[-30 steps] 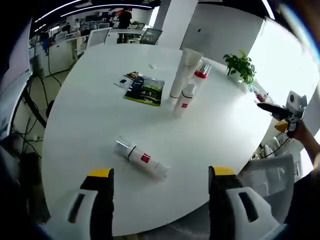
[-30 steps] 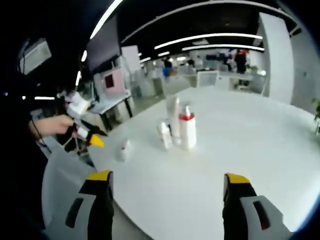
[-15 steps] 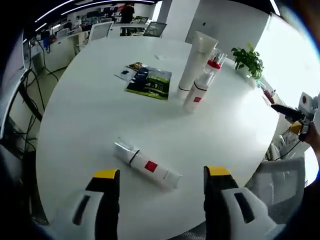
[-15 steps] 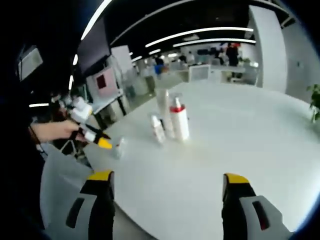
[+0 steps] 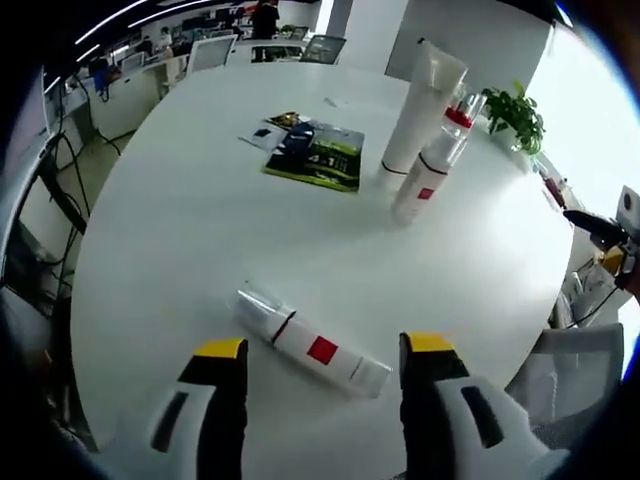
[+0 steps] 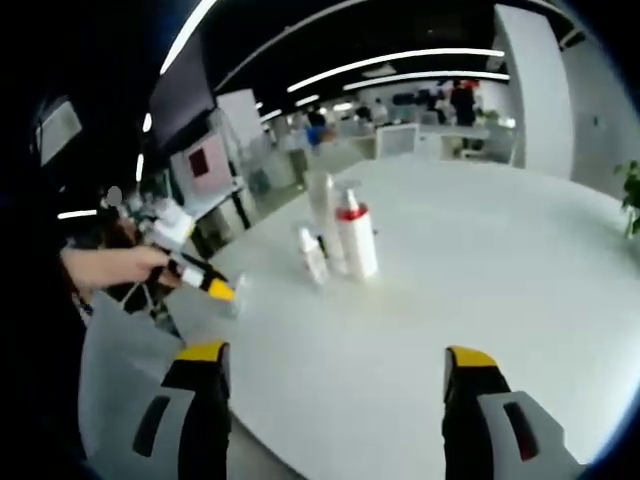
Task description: Arrange the skincare products in the storage area until every visible bottle or jar stands upright without overlapping.
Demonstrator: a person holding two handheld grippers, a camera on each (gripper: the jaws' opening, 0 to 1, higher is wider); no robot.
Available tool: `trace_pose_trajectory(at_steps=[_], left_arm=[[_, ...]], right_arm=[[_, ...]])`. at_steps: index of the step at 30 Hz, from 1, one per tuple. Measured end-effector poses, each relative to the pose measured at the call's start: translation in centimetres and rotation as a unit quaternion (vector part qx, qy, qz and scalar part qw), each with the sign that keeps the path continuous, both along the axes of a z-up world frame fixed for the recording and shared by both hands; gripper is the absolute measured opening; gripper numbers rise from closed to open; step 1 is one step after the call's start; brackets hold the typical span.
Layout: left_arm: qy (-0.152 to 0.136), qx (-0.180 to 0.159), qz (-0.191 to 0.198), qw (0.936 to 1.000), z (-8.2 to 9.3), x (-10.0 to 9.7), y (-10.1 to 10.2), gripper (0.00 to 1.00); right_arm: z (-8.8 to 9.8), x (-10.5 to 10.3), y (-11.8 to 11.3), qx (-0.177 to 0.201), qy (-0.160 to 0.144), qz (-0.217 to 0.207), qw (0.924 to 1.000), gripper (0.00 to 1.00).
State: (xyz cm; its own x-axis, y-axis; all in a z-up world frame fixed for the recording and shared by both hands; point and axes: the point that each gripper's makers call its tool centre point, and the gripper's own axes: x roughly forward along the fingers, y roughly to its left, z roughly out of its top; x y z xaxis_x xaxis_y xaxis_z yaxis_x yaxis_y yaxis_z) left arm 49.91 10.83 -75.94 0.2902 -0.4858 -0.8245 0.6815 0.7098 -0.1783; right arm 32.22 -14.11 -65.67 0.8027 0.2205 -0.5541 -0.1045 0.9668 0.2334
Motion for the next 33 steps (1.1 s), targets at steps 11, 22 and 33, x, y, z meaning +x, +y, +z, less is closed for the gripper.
trace_pose_trajectory(at_steps=[11, 22, 33], left_arm=[[0.006, 0.012, -0.001, 0.9999, -1.3, 0.1, -0.2, 0.53], [0.011, 0.025, -0.012, 0.9996, -2.1, 0.2, -0.4, 0.50], [-0.003, 0.040, -0.022, 0.9990, -2.3, 1.1, 0.1, 0.42]], right_arm=[[-0.1, 0.1, -0.3, 0.003, 0.003, -0.001, 1.0000, 0.89], [-0.2, 0.4, -0.2, 0.005, 0.006, 0.002, 1.0000, 0.87], [-0.3, 0.2, -0.3, 0.006, 0.008, 0.000, 1.0000, 0.87]])
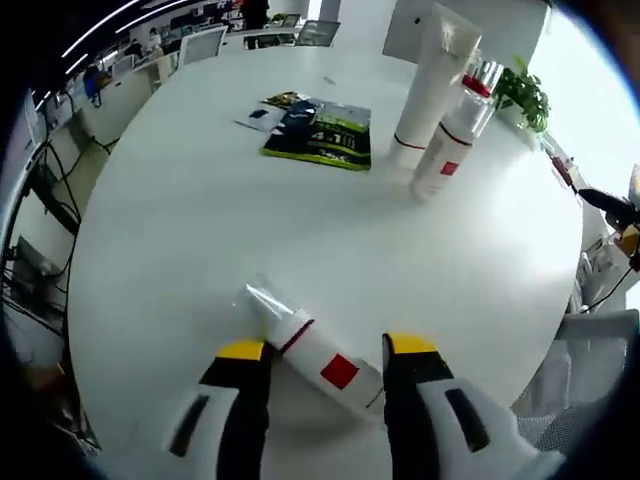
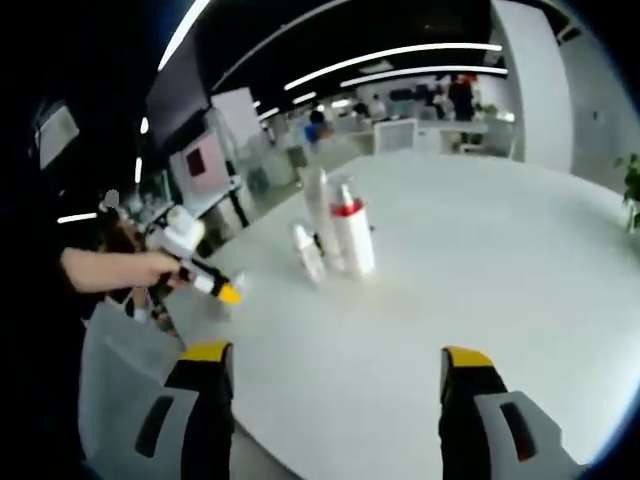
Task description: Arrange the skincare products in the storage area until every visible bottle or jar stands upright without overlapping.
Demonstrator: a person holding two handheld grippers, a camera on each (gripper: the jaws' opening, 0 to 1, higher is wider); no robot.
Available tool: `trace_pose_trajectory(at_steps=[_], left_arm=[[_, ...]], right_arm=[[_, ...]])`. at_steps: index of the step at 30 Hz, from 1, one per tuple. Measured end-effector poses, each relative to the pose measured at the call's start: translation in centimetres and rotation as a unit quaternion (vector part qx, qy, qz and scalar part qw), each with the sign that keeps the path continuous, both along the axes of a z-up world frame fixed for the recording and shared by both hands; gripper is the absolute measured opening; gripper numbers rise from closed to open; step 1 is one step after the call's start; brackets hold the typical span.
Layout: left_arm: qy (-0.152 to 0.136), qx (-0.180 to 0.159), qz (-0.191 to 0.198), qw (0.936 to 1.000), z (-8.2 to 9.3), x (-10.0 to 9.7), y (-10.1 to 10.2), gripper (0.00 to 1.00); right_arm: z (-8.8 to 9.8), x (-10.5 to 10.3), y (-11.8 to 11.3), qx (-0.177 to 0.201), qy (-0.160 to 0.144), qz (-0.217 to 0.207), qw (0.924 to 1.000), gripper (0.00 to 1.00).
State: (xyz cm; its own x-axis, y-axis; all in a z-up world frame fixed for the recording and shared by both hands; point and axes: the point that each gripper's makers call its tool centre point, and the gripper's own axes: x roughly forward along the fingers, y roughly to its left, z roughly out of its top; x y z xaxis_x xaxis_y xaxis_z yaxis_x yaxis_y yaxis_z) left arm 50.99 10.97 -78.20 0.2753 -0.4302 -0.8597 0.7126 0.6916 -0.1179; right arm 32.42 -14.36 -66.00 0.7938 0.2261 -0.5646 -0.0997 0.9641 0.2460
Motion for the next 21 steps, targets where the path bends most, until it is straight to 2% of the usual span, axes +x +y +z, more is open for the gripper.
trace_pose_trajectory(at_steps=[3, 7, 11, 21], left_arm=[[-0.011, 0.019, -0.011, 0.9997, -0.2, 0.1, 0.6, 0.41], [-0.037, 0.045, -0.034, 0.9978, -0.5, 0.3, 1.3, 0.33], [-0.039, 0.040, -0.026, 0.9981, -0.4, 0.6, 1.6, 0.25], [-0.038, 0.024, -0.007, 0.9990, -0.3, 0.8, 1.7, 0.23]], right_arm=[[-0.1, 0.0, 0.1, 0.002, 0.002, 0.000, 1.0000, 0.87], [0.0, 0.1, 0.2, 0.003, 0.001, 0.000, 1.0000, 0.86], [0.1, 0.2, 0.2, 0.004, 0.000, 0.000, 1.0000, 0.86], [0.2, 0.3, 0.4, 0.002, 0.000, 0.002, 1.0000, 0.86]])
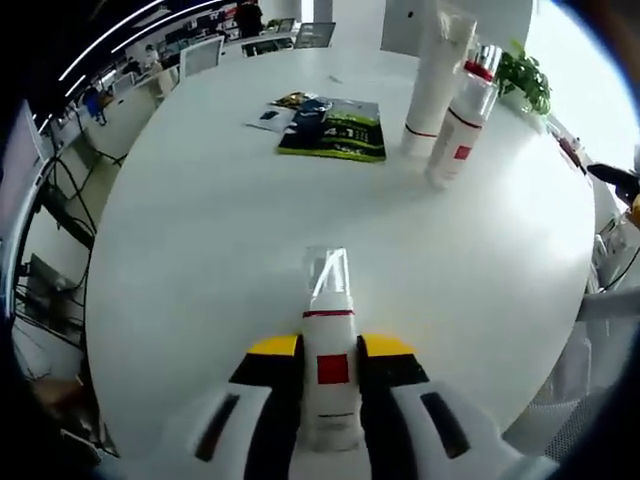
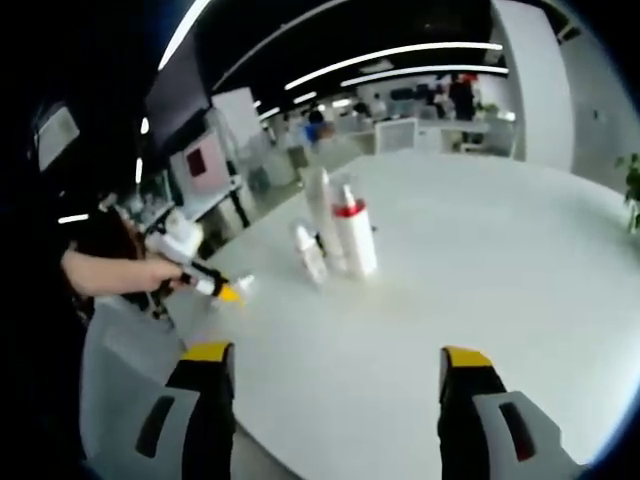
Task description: Arrange the skincare products in the storage area until every visible bottle or jar stands upright without overlapping.
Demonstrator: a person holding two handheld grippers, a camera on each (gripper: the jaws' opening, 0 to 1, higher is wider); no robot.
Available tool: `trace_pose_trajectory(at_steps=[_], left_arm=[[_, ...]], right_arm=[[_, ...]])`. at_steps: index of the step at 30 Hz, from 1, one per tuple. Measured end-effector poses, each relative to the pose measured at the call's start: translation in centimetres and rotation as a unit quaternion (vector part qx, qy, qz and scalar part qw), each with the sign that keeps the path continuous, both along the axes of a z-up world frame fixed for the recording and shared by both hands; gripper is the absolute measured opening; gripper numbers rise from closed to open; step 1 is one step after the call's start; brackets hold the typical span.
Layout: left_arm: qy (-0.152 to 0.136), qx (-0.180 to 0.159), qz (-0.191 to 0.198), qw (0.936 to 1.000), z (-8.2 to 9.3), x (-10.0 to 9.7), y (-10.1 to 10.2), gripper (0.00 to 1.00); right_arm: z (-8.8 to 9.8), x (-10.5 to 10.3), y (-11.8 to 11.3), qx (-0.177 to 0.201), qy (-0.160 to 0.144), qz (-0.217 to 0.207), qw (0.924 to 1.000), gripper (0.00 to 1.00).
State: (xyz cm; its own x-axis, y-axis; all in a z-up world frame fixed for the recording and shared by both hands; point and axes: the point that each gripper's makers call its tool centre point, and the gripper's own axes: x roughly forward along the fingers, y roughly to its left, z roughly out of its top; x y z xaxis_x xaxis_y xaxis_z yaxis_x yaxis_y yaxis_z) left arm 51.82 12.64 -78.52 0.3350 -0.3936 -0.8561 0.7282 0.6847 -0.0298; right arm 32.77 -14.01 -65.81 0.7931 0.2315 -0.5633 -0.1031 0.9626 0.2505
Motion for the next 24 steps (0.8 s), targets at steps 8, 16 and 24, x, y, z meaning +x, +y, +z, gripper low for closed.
trace_pose_trajectory(at_steps=[8, 16, 24], left_arm=[[-0.003, -0.033, 0.007, 0.9994, 0.6, 0.1, -0.6, 0.22], [-0.036, -0.080, 0.009, 0.9961, 4.1, 0.5, -1.6, 0.22], [-0.053, -0.114, 0.008, 0.9921, 6.5, 0.1, -2.0, 0.22]], right_arm=[[0.3, -0.2, -0.1, -0.002, -0.005, -0.002, 1.0000, 0.85], [1.0, 0.3, 0.9, -0.001, -0.019, 0.008, 0.9998, 0.86], [2.0, 1.2, 2.6, 0.015, -0.041, 0.013, 0.9990, 0.85]])
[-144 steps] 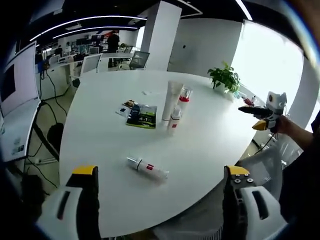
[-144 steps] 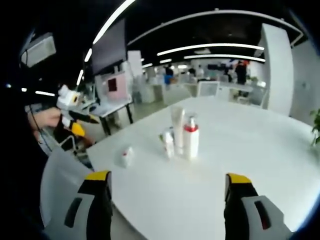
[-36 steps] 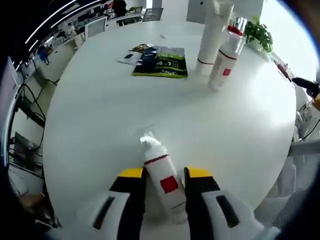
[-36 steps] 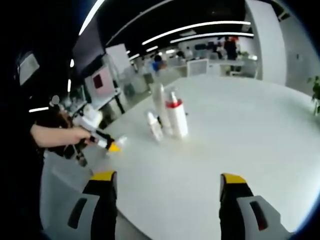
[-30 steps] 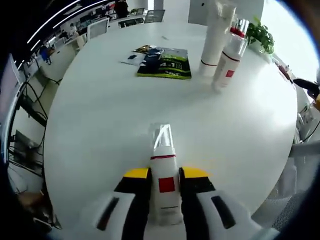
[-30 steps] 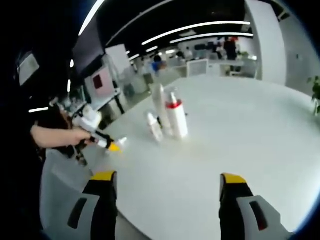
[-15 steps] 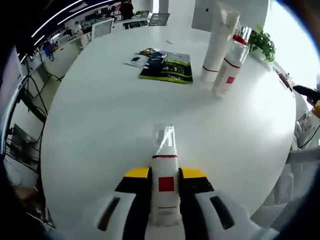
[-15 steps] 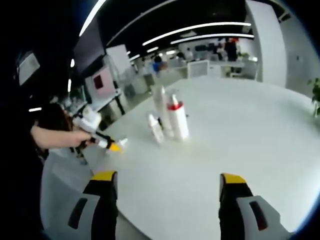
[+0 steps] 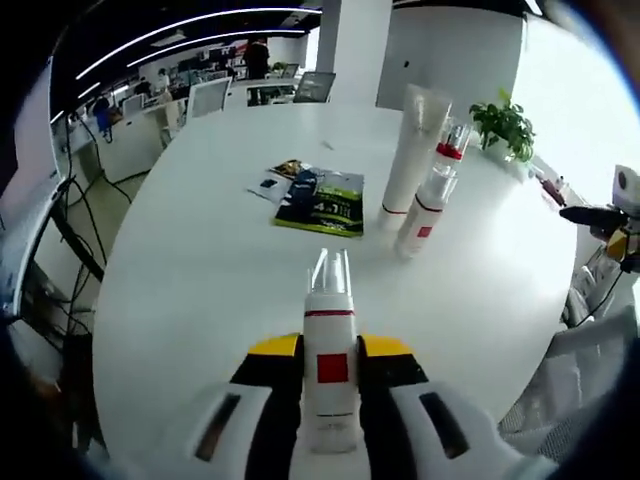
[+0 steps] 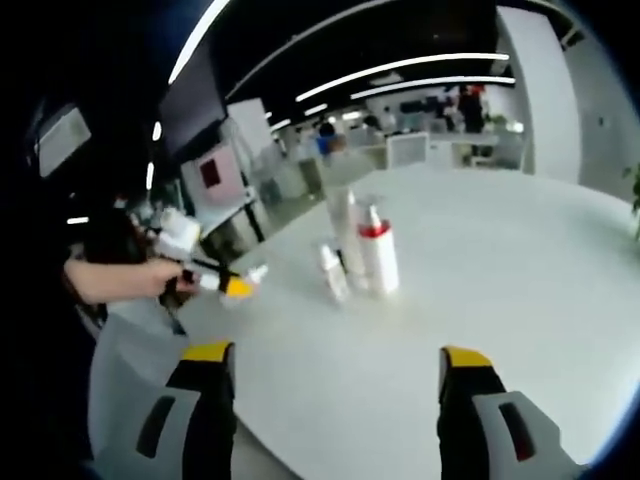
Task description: Arrange the skincare products in the storage area until every visible bottle or jar stands upright without overlapping.
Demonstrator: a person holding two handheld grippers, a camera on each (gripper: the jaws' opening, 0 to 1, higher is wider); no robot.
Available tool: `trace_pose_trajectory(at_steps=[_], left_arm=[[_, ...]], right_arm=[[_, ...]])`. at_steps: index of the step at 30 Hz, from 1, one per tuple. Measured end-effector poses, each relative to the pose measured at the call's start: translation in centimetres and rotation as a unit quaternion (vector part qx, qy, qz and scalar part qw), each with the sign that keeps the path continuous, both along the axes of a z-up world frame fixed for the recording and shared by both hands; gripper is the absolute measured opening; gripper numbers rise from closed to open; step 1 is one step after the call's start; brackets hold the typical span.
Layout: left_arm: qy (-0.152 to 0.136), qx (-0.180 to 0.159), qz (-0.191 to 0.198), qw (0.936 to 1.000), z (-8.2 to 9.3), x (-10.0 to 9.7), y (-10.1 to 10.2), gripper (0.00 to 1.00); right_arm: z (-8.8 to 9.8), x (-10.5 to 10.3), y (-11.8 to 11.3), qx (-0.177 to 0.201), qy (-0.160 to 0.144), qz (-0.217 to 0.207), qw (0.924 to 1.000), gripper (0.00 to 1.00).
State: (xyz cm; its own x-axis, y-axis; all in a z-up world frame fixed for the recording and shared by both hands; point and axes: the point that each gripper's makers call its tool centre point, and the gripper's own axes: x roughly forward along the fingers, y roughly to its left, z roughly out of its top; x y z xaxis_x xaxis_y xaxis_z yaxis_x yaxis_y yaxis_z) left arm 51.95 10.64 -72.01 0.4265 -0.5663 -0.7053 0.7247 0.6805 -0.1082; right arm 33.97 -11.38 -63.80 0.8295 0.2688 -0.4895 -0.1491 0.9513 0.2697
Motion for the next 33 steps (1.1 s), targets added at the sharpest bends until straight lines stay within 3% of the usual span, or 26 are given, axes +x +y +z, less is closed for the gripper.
trace_pose_trajectory(at_steps=[9, 15, 20, 25, 30, 33], left_arm=[[-0.018, -0.026, -0.017, 0.9994, 2.9, -1.7, -0.8, 0.22], [-0.040, -0.053, -0.032, 0.9973, 5.4, -2.9, -1.6, 0.22], [-0.055, -0.073, -0.046, 0.9947, 7.5, -4.2, -2.3, 0.22], [-0.082, -0.082, -0.071, 0.9908, 9.6, -5.4, -3.2, 0.22], [-0.151, -0.074, -0.109, 0.9797, 12.5, -6.4, -4.1, 0.22], [-0.162, -0.078, -0.116, 0.9769, 13.5, -7.2, -4.4, 0.22]], right_arm=[[1.1, 0.4, 1.5, 0.004, -0.015, 0.012, 0.9998, 0.84], [3.1, 0.7, 2.3, 0.061, -0.048, -0.013, 0.9969, 0.81], [3.7, 0.8, 2.9, 0.066, -0.053, -0.015, 0.9963, 0.80], [4.8, 1.2, 4.0, 0.084, -0.064, -0.012, 0.9943, 0.80], [5.4, 1.6, 5.0, 0.087, -0.068, -0.004, 0.9939, 0.79], [5.6, 1.7, 5.9, 0.090, -0.069, 0.003, 0.9935, 0.79]])
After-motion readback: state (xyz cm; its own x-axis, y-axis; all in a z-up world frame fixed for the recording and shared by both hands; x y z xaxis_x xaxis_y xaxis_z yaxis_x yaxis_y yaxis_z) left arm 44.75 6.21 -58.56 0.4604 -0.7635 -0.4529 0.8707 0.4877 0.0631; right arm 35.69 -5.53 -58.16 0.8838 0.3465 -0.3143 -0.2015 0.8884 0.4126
